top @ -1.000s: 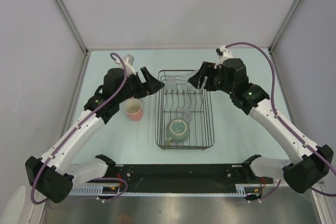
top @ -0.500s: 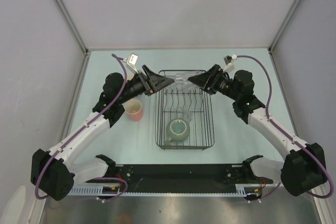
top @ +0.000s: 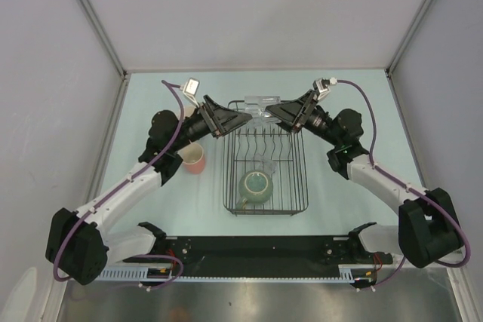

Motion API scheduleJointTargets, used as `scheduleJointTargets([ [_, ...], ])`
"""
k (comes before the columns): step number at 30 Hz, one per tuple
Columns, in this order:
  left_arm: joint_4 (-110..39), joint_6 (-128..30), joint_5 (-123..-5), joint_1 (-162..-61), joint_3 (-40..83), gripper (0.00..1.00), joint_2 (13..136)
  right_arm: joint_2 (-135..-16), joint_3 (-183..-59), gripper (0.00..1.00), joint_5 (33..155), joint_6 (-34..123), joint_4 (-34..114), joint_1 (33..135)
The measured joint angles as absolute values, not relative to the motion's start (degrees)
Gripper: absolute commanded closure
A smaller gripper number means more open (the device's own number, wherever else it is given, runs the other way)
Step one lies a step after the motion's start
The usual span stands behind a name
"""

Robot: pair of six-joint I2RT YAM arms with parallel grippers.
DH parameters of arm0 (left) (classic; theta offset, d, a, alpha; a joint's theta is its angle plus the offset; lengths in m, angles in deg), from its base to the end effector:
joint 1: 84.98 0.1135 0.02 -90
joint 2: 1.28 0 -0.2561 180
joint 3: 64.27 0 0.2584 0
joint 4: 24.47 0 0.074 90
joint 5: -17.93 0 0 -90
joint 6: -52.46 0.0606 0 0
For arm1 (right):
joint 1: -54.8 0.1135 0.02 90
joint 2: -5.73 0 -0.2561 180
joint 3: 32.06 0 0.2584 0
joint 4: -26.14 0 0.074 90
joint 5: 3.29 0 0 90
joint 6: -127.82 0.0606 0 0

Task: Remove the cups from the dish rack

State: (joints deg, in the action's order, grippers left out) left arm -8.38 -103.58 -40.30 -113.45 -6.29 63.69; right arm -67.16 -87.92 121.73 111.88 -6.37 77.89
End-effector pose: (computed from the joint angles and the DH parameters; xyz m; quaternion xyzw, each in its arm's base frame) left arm 0.2415 -0.1673 0.3340 -0.0038 0.6578 -0.6580 0.3664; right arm 0.2723 0.1539 0.3156 0.0323 0.6242 0.6897 0.3656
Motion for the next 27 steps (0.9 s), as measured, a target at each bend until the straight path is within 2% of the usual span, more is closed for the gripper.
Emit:
scheduleJointTargets([
  [2,-8.0,-103.6,-40.3,-113.7,-6.3,0.22,63.9,-67.9,-87.9,1.00,121.9,112.8,-8.2,78.9],
  [5,-7.0,-103.6,-40.3,-114.3,-6.3,0.29,64.6,-69.0,-87.9,1.00,122.0,113.3,-9.8,80.3],
  [6,-6.8,-103.7,-40.3,-114.5,-6.3,0.40,64.8,-69.4,-87.9,1.00,122.1,113.5,-10.1,80.7],
  [8,-6.4,-103.9,-40.3,-115.1,-6.3,0.48,65.2,-70.1,-87.9,1.00,122.1,113.9,-10.5,81.5],
  [9,-6.2,-104.1,-40.3,-115.4,-6.3,0.57,65.4,-70.5,-87.9,1.00,122.1,114.1,-10.8,81.8],
  [11,-5.8,-104.2,-40.2,-116.1,-6.2,0.64,65.8,-71.0,-87.9,1.00,122.1,114.3,-11.5,82.5],
  [13,-5.6,-104.1,-40.1,-116.8,-6.1,0.81,66.2,-71.6,-87.9,1.00,122.1,114.4,-12.2,83.0],
  [14,-5.1,-104.0,-39.8,-116.9,-6.1,1.00,66.2,-71.7,-87.9,1.00,122.1,114.9,-12.0,83.1],
  [20,-4.2,-100.9,-39.5,-117.2,-5.7,1.00,66.4,-72.3,-87.9,1.00,122.0,117.3,-11.7,83.1],
  [21,-4.2,-100.7,-39.6,-117.2,-5.7,1.00,66.4,-72.3,-87.9,0.91,121.9,117.3,-11.7,83.1],
  [22,-4.7,-100.5,-39.8,-117.2,-5.6,1.00,66.4,-72.3,-87.9,0.61,122.0,117.3,-11.7,83.1],
  [24,-6.5,-99.8,-39.9,-117.2,-4.8,0.99,66.3,-72.4,-87.9,0.29,122.0,117.4,-11.5,83.0],
  [25,-9.0,-99.1,-39.9,-117.2,-3.5,1.00,66.3,-72.4,-88.0,0.06,122.0,117.7,-11.3,82.8],
  [26,-11.7,-98.3,-39.9,-117.2,-1.8,1.00,66.5,-72.3,-88.2,0.00,122.2,118.1,-11.3,82.5],
  [27,-14.3,-97.5,-40.0,-117.3,0.1,0.99,66.7,-72.2,-88.7,0.00,122.1,117.6,-10.8,82.2],
])
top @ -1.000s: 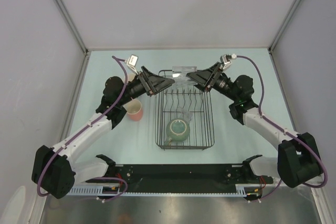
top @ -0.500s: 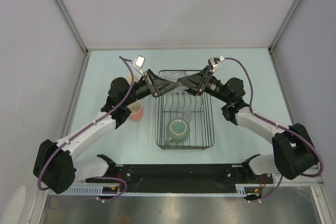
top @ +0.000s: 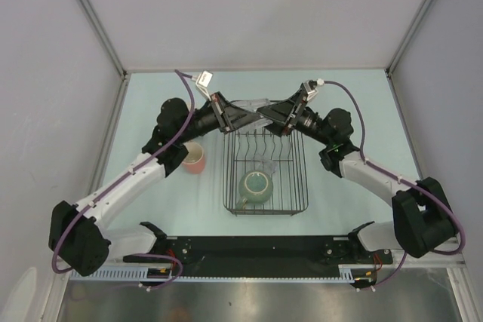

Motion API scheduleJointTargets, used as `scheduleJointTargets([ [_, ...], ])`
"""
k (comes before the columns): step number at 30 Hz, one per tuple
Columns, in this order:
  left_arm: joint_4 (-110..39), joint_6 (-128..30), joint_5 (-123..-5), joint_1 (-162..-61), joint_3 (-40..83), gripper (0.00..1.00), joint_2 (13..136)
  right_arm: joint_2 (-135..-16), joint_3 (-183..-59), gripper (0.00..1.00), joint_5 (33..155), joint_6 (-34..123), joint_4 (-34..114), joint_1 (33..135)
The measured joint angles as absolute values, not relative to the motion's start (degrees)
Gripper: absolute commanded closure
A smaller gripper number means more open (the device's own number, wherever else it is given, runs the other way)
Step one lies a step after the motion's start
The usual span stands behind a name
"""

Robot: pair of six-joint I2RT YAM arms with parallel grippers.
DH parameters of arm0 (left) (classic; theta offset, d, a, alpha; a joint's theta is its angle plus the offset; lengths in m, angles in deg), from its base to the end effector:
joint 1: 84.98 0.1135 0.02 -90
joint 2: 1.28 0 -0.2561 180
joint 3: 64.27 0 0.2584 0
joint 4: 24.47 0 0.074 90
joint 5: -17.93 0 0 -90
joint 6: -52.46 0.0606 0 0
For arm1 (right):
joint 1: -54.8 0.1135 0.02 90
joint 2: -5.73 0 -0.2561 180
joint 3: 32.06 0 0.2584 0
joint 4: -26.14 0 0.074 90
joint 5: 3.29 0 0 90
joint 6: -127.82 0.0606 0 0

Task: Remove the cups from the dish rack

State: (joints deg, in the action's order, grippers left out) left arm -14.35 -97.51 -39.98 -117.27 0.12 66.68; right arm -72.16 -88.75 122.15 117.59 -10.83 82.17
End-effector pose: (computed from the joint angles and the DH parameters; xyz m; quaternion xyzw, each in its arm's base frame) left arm 0.2418 -0.1909 0.3491 0.0473 0.6704 -0.6446 0.3645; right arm 0.2733 0.1810 0.3040 0.0360 0.6229 0.7202 0.3033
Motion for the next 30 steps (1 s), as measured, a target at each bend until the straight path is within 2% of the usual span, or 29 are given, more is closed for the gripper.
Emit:
scheduleJointTargets([
  [9,-39.0,-89.6,-42.6,-113.0,22.3,1.00,74.3,-64.1,-91.9,0.00,119.8,108.9,4.4,72.2],
  [13,-51.1,-85.4,-45.5,-110.0,34.0,1.00,81.6,-61.7,-93.3,0.00,117.1,104.5,14.0,69.7],
  [21,-78.1,-72.5,-63.7,-108.3,63.8,1.00,102.5,-61.0,-94.2,0.00,115.4,97.9,25.3,70.0],
  [24,-84.1,-69.0,-71.8,-107.7,68.2,1.00,106.5,-60.9,-95.0,0.00,114.2,95.3,28.8,70.6],
  [30,-91.4,-65.4,-85.1,-103.5,68.7,1.00,109.2,-60.8,-96.7,0.00,112.7,90.7,33.3,73.0],
])
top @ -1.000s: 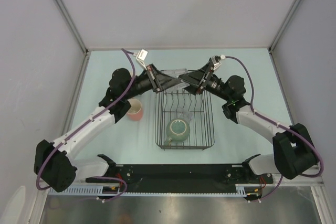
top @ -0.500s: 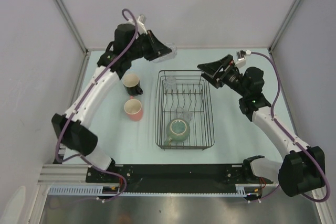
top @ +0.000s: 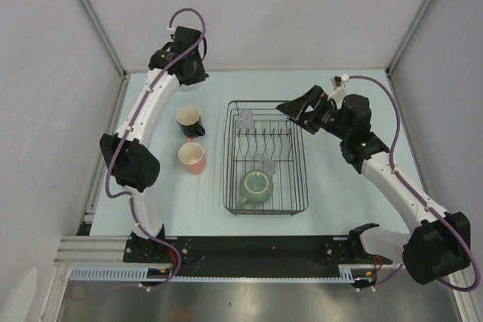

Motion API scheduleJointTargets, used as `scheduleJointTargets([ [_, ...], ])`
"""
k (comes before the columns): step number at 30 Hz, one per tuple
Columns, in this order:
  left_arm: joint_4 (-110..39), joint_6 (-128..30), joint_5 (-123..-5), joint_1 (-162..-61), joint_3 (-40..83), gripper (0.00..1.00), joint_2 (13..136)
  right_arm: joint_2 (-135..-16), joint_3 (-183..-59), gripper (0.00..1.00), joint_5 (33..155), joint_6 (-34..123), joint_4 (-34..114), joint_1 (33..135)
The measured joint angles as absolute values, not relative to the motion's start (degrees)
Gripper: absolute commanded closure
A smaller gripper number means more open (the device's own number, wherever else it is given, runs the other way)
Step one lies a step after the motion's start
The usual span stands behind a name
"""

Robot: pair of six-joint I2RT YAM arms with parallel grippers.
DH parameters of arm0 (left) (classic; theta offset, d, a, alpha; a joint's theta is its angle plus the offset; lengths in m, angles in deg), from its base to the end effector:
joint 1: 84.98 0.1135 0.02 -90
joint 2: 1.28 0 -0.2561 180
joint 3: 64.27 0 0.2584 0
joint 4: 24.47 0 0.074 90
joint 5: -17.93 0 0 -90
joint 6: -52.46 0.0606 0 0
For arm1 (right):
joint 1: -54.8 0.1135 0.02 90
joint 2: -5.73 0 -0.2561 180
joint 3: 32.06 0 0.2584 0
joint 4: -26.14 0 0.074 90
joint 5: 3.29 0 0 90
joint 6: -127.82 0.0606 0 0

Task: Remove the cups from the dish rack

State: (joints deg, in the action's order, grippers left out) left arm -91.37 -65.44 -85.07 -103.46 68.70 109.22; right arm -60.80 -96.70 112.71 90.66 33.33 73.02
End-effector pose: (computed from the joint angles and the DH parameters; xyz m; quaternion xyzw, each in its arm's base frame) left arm 0.4249 -0.1276 0.3590 -0.1189 0.9093 -0.0556 0.3948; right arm 0.2796 0.1200 0.3196 0.0812 0.7512 0.5067 0.4151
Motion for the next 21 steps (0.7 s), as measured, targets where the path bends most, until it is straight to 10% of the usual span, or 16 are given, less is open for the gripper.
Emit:
scheduleJointTargets([
  [21,-91.0,-65.6,-89.0,-86.7,44.5,1.00,107.4,-64.9,-97.8,0.00,111.2,87.1,35.8,74.2],
])
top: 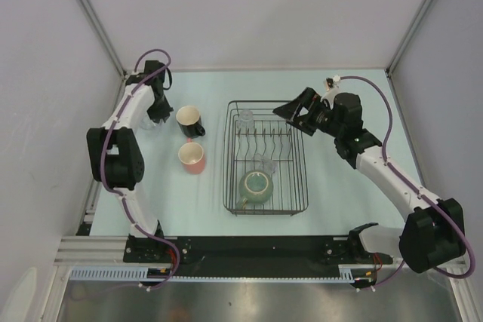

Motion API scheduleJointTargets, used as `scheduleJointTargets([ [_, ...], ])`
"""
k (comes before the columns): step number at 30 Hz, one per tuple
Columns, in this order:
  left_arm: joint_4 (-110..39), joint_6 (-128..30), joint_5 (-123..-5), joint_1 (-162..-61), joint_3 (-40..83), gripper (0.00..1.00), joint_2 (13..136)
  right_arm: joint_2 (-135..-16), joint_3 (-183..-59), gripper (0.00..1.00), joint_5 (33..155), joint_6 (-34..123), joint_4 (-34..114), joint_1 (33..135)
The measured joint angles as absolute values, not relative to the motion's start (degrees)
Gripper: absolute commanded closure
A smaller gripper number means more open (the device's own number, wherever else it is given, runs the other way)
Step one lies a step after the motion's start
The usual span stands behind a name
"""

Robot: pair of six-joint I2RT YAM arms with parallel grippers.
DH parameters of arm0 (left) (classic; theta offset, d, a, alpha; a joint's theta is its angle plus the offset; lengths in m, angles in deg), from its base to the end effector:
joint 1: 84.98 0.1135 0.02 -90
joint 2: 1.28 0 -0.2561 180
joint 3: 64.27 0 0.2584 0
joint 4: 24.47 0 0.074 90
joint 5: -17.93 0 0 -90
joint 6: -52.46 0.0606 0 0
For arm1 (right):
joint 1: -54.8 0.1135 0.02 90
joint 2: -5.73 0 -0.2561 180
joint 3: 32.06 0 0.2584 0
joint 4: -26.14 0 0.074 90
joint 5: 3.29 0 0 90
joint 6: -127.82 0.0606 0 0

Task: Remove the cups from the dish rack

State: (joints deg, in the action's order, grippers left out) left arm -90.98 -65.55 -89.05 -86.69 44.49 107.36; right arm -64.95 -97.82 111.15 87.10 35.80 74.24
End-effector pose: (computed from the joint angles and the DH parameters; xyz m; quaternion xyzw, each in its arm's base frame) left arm 0.4134 0.0054 0.2358 -0.2497 0.9359 0.0878 0.2326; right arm 0.2913 0.1294 0.3005 0.0740 0.7805 0.4756 0.3990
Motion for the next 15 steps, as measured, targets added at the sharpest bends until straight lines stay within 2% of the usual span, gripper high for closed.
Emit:
scheduleJointTargets([
  [15,-85.6,-66.1,-82.3,-86.7,36.9,0.98,109.9,-66.1,-97.8,0.00,111.1,87.1,35.0,74.2],
])
